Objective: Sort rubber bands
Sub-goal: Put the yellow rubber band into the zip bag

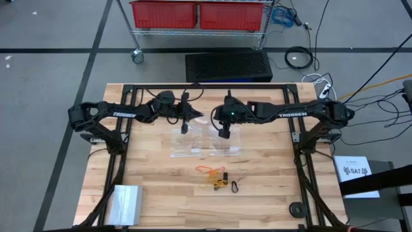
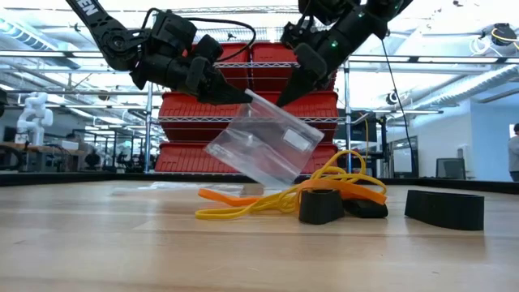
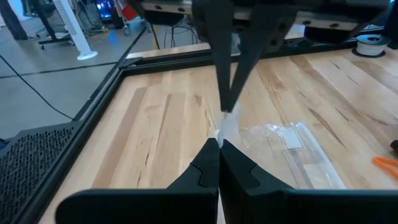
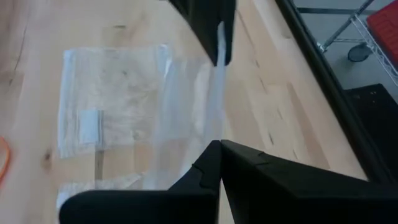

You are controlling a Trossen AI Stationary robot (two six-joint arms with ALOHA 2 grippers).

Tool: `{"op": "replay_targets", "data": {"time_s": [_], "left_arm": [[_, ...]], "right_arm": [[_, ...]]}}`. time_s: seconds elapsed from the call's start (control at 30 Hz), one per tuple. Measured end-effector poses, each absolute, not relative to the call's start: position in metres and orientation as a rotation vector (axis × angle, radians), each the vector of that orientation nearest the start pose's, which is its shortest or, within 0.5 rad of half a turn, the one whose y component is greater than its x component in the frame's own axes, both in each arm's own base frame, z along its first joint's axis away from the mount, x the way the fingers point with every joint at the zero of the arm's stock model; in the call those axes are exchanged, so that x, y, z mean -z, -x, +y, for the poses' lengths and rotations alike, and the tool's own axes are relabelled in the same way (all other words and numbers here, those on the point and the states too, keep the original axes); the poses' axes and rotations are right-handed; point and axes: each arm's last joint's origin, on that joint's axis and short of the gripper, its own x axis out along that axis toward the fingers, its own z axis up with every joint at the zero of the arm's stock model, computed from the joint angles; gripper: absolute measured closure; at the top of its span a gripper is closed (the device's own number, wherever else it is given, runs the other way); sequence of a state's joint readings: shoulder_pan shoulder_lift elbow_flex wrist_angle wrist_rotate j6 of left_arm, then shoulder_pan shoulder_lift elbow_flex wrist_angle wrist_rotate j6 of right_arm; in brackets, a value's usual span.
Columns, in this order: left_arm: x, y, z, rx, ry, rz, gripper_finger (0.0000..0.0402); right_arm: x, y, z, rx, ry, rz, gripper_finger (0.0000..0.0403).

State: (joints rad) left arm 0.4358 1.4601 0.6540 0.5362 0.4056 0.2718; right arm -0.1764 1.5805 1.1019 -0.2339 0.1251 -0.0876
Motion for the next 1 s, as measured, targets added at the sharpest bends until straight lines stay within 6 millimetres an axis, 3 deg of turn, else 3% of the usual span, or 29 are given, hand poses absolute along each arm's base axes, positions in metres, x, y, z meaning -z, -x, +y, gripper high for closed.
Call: {"op": "replay_targets", "data": {"time_s": [1.0], "left_arm": [[-0.2032, -0.2714, 0.1141, -0.005, -0.149, 0.273, 0.0402]], "right_arm": [[-0.2443, -0.3350, -0.0555, 0.321, 0.086, 0.739, 0.0403]]}}
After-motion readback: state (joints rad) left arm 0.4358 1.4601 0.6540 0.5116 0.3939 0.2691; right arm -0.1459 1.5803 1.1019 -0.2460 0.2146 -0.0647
